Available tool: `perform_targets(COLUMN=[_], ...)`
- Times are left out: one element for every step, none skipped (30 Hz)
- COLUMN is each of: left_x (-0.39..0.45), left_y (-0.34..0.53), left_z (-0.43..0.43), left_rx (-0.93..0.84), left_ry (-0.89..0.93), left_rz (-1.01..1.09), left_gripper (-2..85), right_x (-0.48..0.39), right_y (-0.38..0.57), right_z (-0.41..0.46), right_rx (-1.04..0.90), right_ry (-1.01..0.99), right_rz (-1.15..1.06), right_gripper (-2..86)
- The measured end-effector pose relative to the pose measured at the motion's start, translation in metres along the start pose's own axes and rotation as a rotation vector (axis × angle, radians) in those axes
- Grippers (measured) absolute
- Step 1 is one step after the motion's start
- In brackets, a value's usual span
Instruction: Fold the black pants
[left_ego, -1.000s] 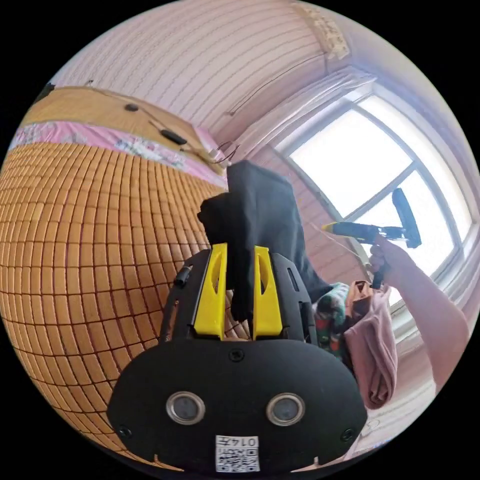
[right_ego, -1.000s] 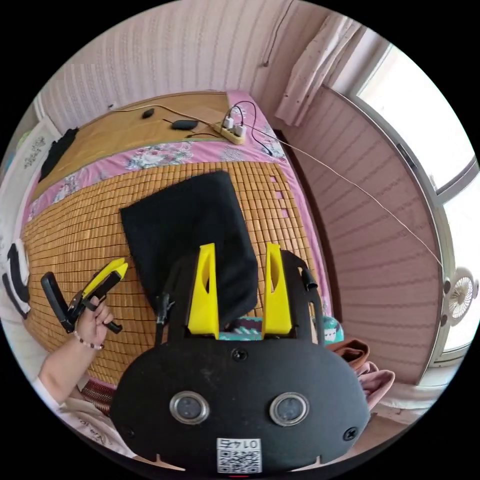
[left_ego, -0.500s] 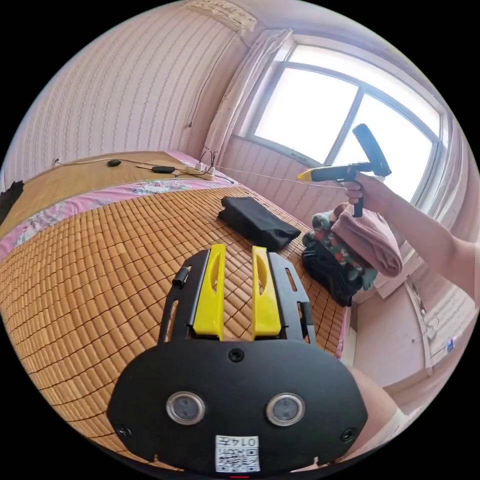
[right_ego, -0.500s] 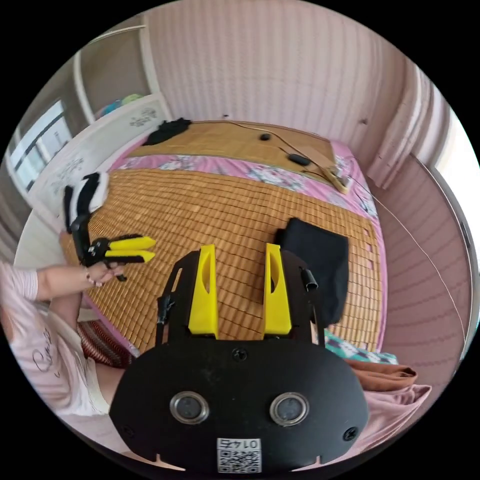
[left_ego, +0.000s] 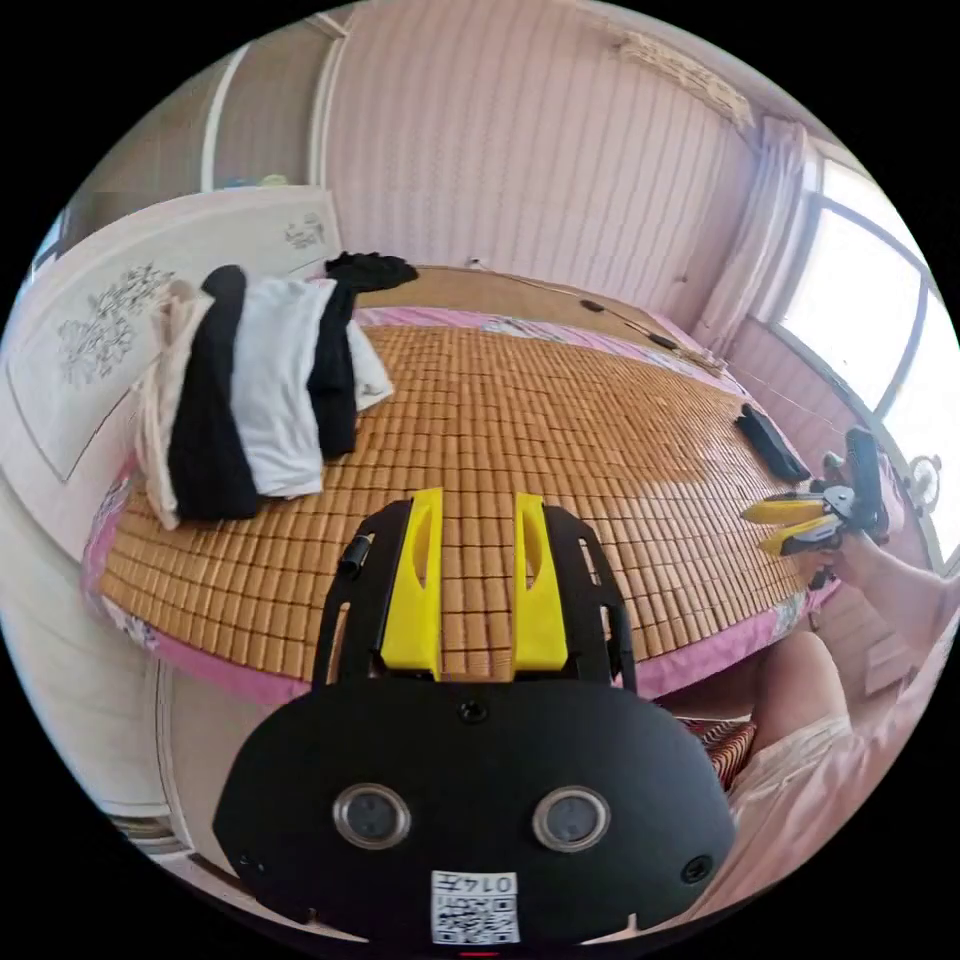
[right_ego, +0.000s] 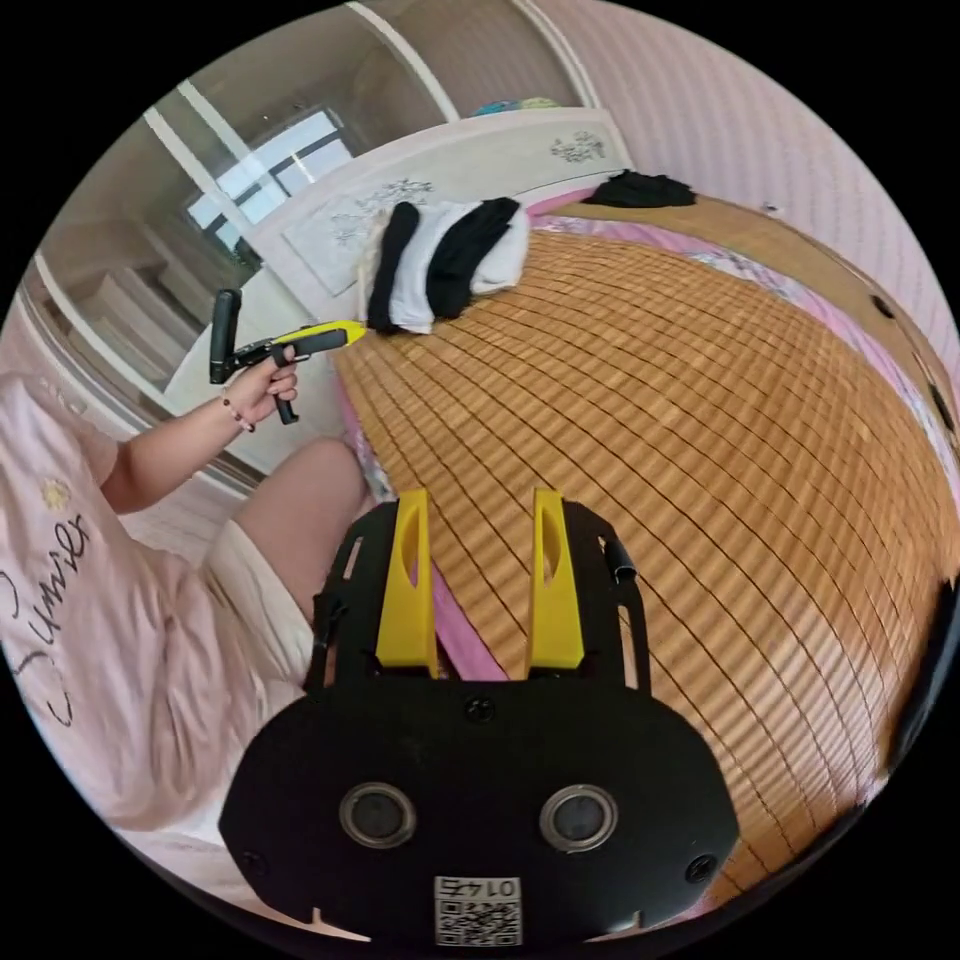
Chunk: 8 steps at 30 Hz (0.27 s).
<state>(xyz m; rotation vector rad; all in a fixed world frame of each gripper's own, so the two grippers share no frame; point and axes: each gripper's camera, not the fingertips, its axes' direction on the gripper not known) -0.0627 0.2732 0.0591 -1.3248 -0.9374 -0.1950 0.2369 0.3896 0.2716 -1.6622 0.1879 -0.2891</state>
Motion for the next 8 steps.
perform_targets(left_x=[-0.032,-0.060,-0.072,-0.097,-0.120,-0.132,-0.155,-0.177], left_y=[0.010,0.019,0.023,0.032,0.040,0.044,0.051,0.058], left_z=[-0.021,-0.040,-0.049,-0.065,-0.078,-0.083,-0.092,-0.099], left_rx=[0.010,0.030,0.041,0.060,0.077,0.084,0.095,0.110], left_ry=[-0.032,-0.064,-0.083,-0.123,-0.153,-0.160,-0.160,-0.153], left_rz=[-0.056,-0.096,-0.112,-0.143,-0.177,-0.197,-0.235,-0.276], left_gripper=[10.9,10.9,10.9,10.8,10.8,10.8,10.8,10.8], right_x=[-0.010,-0.031,-0.051,-0.060,-0.078,-0.096,-0.105,-0.123], right_y=[-0.014,-0.042,-0.071,-0.086,-0.114,-0.142,-0.156,-0.184], right_z=[0.010,0.029,0.048,0.058,0.075,0.091,0.098,0.112], right_rx=[-0.005,-0.013,-0.032,-0.045,-0.060,-0.059,-0.053,-0.026], right_ry=[-0.008,-0.022,-0.034,-0.041,-0.049,-0.034,-0.017,0.024], right_rz=[-0.028,-0.094,-0.154,-0.183,-0.237,-0.287,-0.314,-0.368], right_gripper=[13.9,13.8,13.7,13.8,13.8,13.8,13.9,14.0])
